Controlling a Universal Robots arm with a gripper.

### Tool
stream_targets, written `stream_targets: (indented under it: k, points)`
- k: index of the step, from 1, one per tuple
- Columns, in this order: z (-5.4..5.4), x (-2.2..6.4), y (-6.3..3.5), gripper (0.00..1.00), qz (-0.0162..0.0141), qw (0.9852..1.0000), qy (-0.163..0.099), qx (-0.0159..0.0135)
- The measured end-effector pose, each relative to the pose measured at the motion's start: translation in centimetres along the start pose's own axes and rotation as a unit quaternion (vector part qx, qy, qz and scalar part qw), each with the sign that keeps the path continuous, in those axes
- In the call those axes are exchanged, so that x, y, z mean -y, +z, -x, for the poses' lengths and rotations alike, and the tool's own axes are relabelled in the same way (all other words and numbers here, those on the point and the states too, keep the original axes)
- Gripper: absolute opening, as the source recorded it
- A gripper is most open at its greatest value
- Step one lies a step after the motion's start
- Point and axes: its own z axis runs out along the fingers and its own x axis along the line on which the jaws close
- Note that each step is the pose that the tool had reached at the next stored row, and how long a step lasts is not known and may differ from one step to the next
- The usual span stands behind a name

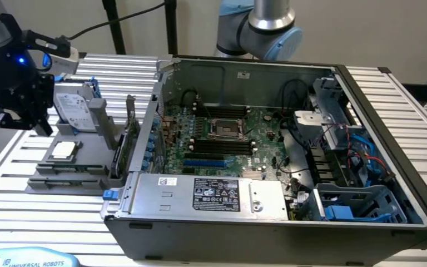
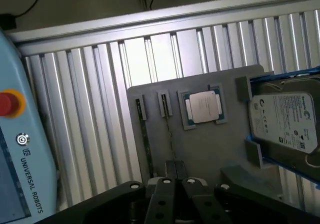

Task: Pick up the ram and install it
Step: 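Pick up the ram and move it above insertion slot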

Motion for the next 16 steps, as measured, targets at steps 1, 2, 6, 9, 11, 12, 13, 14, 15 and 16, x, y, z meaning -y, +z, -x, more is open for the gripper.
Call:
stream_targets:
  k: [1,2,6,9,11,12,13,14,15,16]
  points:
    - [0.0,0.00,0.06,0.11,-0.0001,1.0000,-0.009,-0.0002]
    - [0.0,0.00,0.12,0.11,-0.0003,0.9998,-0.018,-0.0004]
    - [0.0,0.01,0.37,0.11,-0.0009,0.9985,-0.055,-0.0011]
    - [0.0,0.01,0.56,0.11,-0.0017,0.9966,-0.082,-0.0016]
    - [0.0,0.02,0.70,0.11,-0.0021,0.9951,-0.099,-0.0019]
    - [-0.1,0.02,0.79,0.11,-0.0024,0.9946,-0.104,-0.0020]
    - [-0.2,0.04,0.89,0.11,-0.0029,0.9944,-0.106,-0.0020]
    - [-0.5,0.09,1.04,0.11,-0.0032,0.9943,-0.106,-0.0018]
    - [-0.8,0.15,1.20,0.11,-0.0034,0.9943,-0.107,-0.0013]
    - [-1.2,0.22,1.35,0.11,-0.0034,0.9943,-0.107,-0.0006]
